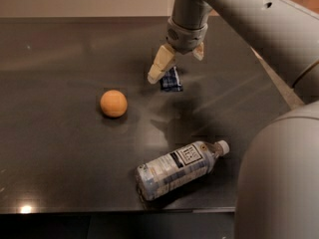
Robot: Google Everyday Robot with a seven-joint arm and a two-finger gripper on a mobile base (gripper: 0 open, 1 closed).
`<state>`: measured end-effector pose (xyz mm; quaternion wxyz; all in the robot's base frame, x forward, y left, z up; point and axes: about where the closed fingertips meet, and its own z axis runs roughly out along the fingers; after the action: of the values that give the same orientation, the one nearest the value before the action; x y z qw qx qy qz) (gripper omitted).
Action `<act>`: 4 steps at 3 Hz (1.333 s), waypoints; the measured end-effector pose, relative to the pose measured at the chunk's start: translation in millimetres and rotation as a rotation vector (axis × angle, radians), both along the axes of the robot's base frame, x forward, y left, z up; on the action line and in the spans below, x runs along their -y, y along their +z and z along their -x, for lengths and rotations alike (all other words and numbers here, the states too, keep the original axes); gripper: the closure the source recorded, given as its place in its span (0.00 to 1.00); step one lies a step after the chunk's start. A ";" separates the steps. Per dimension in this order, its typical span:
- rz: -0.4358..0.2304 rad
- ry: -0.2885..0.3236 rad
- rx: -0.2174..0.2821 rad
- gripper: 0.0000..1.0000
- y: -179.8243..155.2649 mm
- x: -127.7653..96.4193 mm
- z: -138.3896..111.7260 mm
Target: Move rxbar blueberry near blue plastic bottle
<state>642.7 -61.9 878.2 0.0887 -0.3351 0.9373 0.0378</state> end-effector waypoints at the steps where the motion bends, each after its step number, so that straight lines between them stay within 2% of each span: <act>1: 0.020 -0.028 -0.014 0.00 -18.6 -14.6 -13.0; 3: 0.071 -0.085 -0.065 0.00 -57.3 -15.2 -25.2; 4: 0.073 -0.098 -0.087 0.16 -66.3 -12.8 -27.4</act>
Offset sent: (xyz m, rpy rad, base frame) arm 0.0264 0.0177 -0.0603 -0.0996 0.0770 -0.0934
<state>670.1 -49.1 812.0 0.0375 -0.2899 0.9562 0.0137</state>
